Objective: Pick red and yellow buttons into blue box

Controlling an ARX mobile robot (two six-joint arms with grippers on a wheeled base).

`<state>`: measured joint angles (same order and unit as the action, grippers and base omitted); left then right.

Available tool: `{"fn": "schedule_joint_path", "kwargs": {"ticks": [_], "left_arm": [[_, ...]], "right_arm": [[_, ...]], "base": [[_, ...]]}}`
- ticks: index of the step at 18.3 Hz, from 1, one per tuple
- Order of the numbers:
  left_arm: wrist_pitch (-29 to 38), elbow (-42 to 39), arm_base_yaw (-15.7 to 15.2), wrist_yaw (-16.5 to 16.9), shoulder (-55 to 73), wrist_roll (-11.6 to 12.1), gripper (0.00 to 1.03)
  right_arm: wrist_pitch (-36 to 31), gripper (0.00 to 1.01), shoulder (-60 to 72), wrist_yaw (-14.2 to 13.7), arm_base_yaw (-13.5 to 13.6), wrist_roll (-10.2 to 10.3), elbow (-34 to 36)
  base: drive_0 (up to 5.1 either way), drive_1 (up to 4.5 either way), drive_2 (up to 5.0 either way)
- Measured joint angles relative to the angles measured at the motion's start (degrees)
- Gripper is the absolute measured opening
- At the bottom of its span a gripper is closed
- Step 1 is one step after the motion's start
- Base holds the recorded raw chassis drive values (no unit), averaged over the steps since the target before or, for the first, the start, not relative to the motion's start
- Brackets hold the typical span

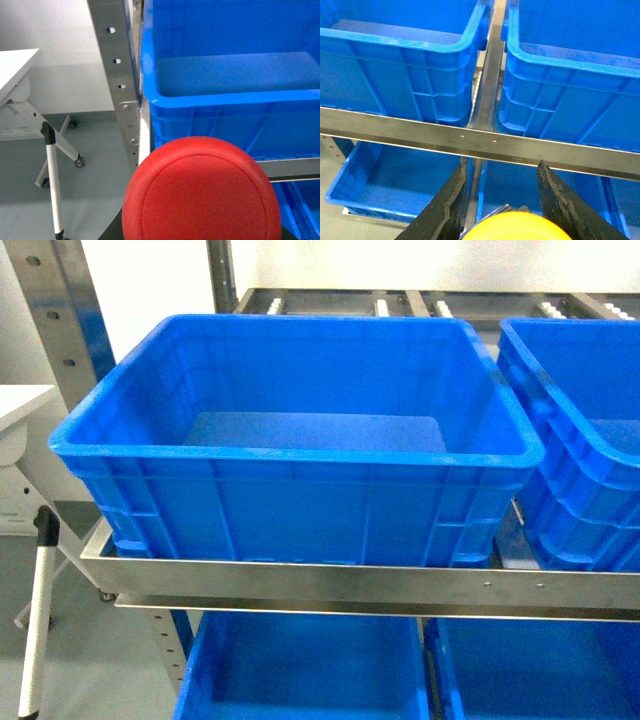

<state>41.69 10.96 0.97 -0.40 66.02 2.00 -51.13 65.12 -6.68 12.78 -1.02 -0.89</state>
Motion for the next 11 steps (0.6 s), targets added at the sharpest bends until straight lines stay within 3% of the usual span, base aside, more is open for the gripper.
{"fn": "schedule_joint_path", "kwargs": {"ticks": [11], "left_arm": [[-0.09, -0.02, 0.00, 0.00, 0.00, 0.00, 0.24]], "right_arm": [[-0.02, 0.37, -0.02, 0.00, 0.00, 0.00, 0.00]], "base": [[5.1, -2.33, -2.3]]}}
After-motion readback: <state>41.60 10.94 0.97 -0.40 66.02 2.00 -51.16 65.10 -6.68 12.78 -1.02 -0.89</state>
